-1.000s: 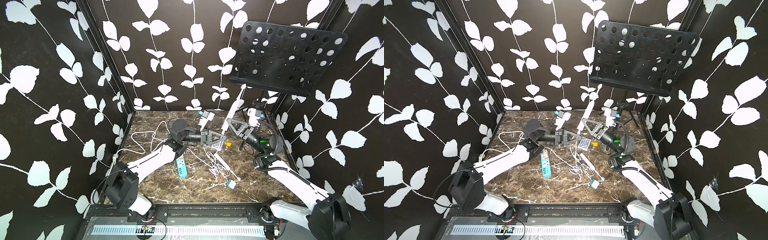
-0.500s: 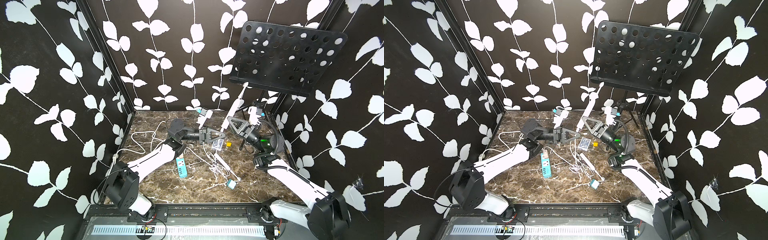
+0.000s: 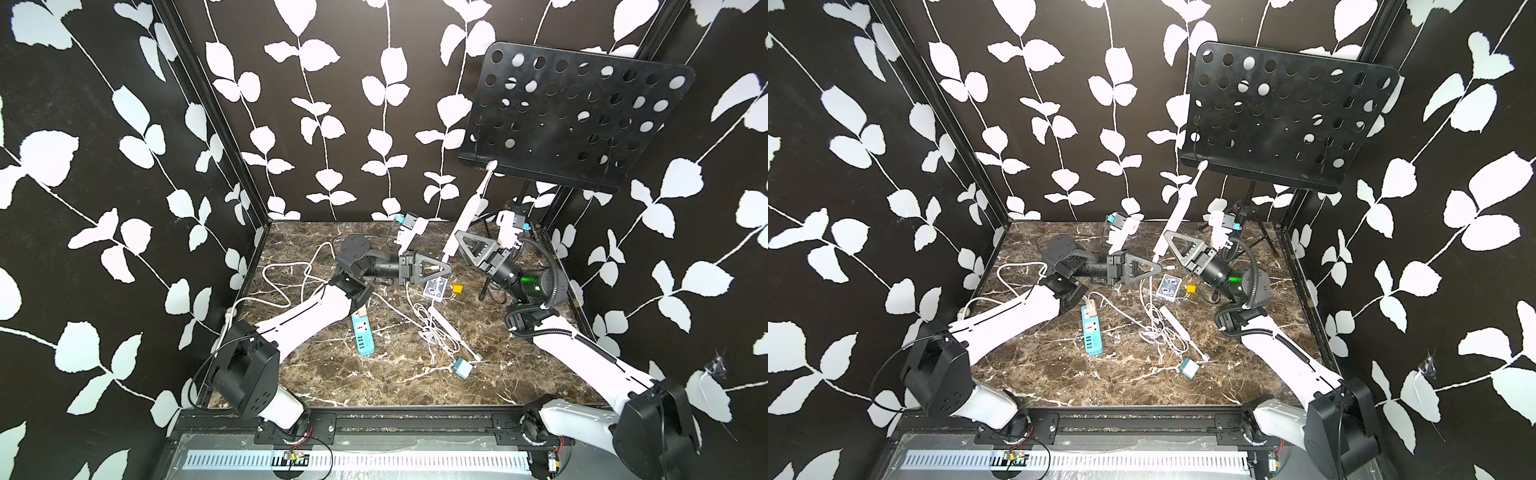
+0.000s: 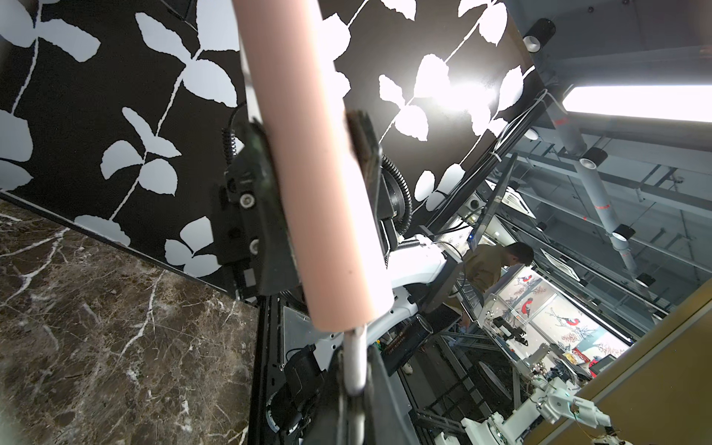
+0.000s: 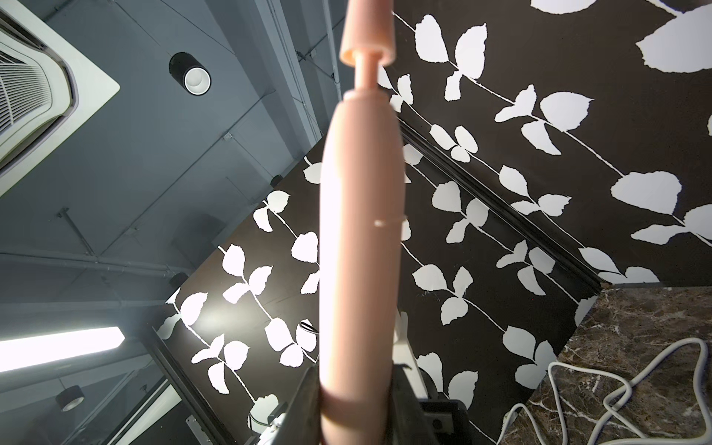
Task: Charge the electric toothbrush
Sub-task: Insert the charging cable into the electric toothbrush.
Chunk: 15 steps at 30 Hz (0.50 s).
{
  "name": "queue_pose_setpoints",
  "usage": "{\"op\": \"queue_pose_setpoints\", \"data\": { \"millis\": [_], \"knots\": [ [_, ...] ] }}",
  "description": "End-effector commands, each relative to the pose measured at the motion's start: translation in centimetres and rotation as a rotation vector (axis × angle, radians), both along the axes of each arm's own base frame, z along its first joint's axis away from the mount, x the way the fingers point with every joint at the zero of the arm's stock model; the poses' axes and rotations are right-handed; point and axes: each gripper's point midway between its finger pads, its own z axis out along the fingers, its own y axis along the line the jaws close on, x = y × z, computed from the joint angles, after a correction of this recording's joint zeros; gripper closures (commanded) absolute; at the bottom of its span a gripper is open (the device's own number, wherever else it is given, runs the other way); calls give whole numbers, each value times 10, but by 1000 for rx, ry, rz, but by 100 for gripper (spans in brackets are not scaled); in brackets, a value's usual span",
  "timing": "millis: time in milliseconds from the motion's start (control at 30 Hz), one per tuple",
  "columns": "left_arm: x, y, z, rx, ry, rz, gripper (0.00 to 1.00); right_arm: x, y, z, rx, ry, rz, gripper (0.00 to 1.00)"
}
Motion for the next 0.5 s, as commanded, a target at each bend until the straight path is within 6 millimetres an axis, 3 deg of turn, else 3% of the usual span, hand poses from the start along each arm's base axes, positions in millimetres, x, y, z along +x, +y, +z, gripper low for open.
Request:
{"op": "queue_pose_setpoints", "data": {
  "millis": [0,467],
  "knots": [
    [3,4,23,-53,-41,14,100,-31,2,27,21,-136,93,100],
    [2,9,33,-75,-49,21,100,-54,9,25,-80,-212,170,100]
  ]
}}
